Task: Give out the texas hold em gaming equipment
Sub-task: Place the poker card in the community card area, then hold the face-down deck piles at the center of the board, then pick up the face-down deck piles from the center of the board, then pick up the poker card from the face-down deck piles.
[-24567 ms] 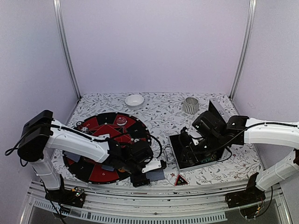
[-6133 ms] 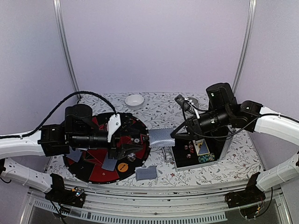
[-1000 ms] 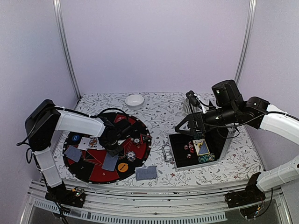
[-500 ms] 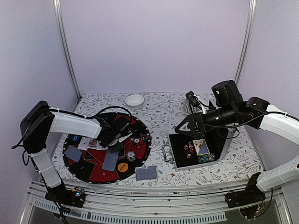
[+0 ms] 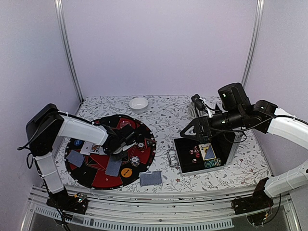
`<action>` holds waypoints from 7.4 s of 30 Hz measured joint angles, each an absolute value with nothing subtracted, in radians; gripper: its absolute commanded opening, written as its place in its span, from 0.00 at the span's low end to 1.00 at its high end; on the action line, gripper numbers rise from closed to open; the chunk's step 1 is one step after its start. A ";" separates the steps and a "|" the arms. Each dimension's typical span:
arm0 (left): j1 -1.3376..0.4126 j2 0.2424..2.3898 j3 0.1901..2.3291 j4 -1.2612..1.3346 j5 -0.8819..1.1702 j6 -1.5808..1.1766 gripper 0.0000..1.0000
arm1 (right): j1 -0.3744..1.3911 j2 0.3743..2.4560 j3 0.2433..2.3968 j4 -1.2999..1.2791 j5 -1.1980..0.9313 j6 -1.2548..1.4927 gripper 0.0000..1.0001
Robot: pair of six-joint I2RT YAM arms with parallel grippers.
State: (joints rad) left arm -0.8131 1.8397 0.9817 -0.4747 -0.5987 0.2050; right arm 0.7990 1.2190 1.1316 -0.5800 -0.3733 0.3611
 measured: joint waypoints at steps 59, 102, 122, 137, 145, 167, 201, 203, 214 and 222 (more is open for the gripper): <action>-1.181 1.626 0.777 -0.112 -0.055 0.163 0.87 | 1.039 1.755 0.897 -0.075 -0.486 0.656 0.45; -1.119 1.681 0.776 -0.093 0.104 0.051 0.72 | 0.998 1.813 0.847 0.075 -0.421 0.692 0.03; -1.111 1.563 0.744 -0.123 0.119 -0.042 0.98 | 0.994 1.856 0.938 0.039 -0.432 0.631 0.53; -1.101 1.702 0.827 -0.149 0.076 -0.024 0.85 | 0.960 1.768 0.895 0.022 -0.440 0.641 0.54; -1.099 1.775 0.947 -0.281 0.076 0.015 0.83 | 0.933 1.699 0.880 -0.031 -0.393 0.643 0.54; -1.105 1.761 0.943 -0.276 0.107 0.055 0.61 | 0.920 1.591 0.864 -0.099 -0.346 0.631 0.61; -1.179 1.422 0.980 -0.408 -0.014 0.090 0.61 | 0.930 1.706 0.971 0.104 -0.623 0.631 0.99; -1.180 1.420 0.983 -0.414 -0.025 0.092 0.61 | 0.932 1.722 0.993 0.095 -0.615 0.621 0.99; -1.180 1.414 0.983 -0.448 -0.067 0.104 0.61 | 0.915 1.683 0.967 -0.017 -0.525 0.567 0.99; -1.180 1.414 0.983 -0.448 -0.070 0.104 0.60 | 0.903 1.663 0.970 -0.058 -0.540 0.533 0.95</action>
State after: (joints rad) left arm -1.1805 1.4136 0.9829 -0.4480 -0.0704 0.1040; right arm 0.9028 1.6634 0.9695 -0.0582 -0.5404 0.5331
